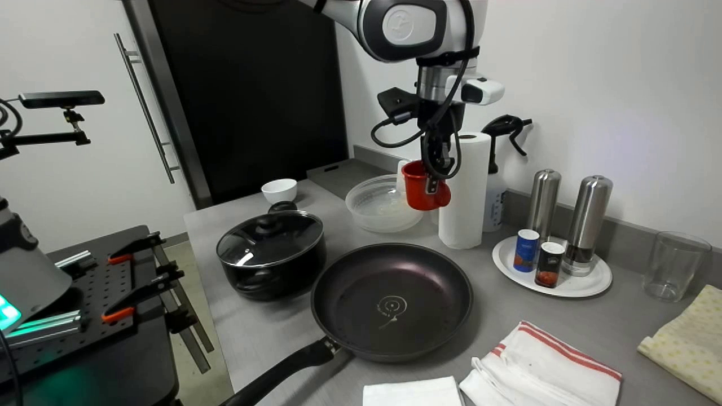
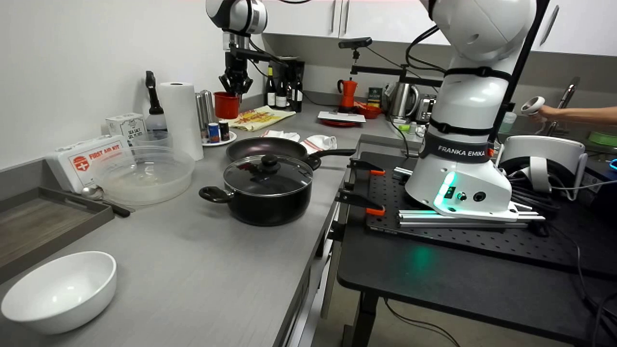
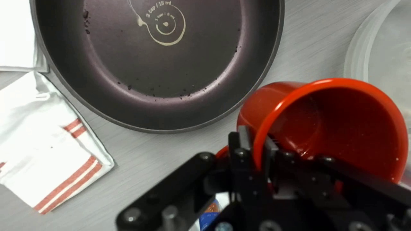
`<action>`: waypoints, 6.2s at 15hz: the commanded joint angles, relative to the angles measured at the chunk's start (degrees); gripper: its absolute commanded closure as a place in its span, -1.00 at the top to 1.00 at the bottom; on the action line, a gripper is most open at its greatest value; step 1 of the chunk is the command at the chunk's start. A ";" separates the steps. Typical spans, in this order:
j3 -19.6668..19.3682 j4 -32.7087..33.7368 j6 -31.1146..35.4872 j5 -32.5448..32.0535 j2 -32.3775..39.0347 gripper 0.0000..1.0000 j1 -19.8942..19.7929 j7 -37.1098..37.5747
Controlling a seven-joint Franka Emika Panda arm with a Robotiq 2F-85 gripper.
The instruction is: Move the red mug to the right
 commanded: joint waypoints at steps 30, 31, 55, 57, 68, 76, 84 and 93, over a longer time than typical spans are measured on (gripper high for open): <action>-1.77 31.53 5.68 -0.37 27.53 -0.96 0.53 16.91; -1.80 31.84 5.95 -0.35 28.02 -0.96 0.58 16.99; -1.20 34.67 7.65 0.04 32.62 -0.96 0.48 17.17; -0.73 34.50 7.47 0.24 32.70 -0.96 0.34 16.83; 0.92 34.27 7.78 0.52 32.63 -0.53 -0.25 16.30; 1.24 34.98 7.96 0.64 32.38 0.46 -0.57 16.16; 2.16 35.18 9.18 0.89 31.02 1.00 -0.60 14.97; 5.73 30.98 12.04 0.68 24.22 1.00 0.52 8.73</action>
